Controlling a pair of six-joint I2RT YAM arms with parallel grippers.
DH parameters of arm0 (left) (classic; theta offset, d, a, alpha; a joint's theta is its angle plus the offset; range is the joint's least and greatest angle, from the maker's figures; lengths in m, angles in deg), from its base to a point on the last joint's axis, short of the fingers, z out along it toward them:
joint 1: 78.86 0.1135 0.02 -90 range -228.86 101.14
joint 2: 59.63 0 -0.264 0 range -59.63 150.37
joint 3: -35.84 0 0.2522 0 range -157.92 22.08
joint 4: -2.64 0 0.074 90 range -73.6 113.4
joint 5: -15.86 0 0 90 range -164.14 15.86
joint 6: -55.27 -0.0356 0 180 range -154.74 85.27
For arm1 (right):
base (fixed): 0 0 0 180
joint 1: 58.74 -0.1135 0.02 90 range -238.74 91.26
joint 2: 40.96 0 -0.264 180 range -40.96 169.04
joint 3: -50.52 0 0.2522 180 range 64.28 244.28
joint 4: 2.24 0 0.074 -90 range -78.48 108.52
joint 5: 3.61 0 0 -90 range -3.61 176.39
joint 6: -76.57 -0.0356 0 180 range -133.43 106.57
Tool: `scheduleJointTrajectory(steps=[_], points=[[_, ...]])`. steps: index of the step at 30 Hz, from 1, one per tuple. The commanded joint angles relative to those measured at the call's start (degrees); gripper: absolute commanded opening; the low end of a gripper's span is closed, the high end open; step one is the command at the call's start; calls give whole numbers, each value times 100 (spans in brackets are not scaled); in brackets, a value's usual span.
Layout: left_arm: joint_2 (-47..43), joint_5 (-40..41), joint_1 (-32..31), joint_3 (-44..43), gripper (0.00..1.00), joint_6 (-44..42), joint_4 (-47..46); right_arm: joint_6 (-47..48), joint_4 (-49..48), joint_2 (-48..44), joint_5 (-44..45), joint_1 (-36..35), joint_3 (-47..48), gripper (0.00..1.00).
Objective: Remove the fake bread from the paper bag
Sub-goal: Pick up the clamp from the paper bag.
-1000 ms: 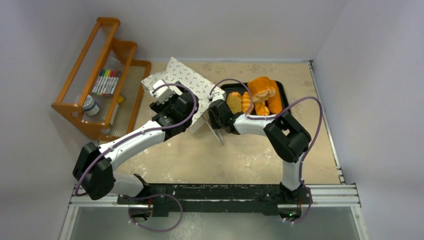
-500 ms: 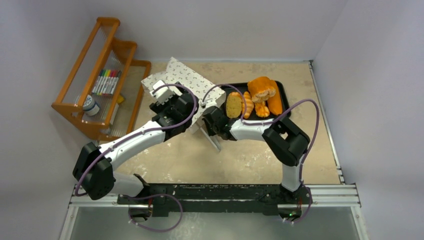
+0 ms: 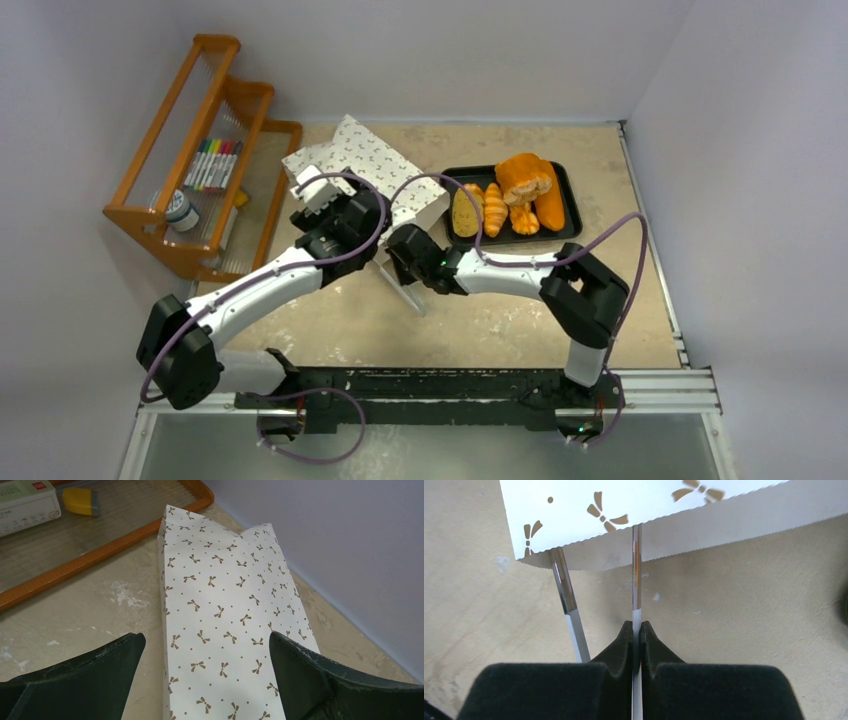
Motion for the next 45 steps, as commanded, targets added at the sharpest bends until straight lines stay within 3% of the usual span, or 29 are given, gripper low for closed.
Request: scheduleJointTrajectory(steps=[1,13,19,26,34,39,45], points=[[-295,250,13,22,100,131,135,-208,26,-385,176,-95,253,0],[-605,346,13,7,100,194,450,-95,188,-83,252,-593,878,0],[-637,234,17,50,100,227,489,-326,437,-329,285,-603,333,0],[-713,-74,12,-11,100,193,514,-610,596,-1075,661,-729,-601,0],[-693,-215,51,-250,100,224,589,-882,1316,-2505,917,-1530,-1595,0],[-689,-266,240,-430,100,203,627,-1320,2347,-3451,1145,-2229,-1678,0],[-794,-1056,753,-494,100,203,668,-2090,3446,-3959,1969,-3025,-1294,0]])
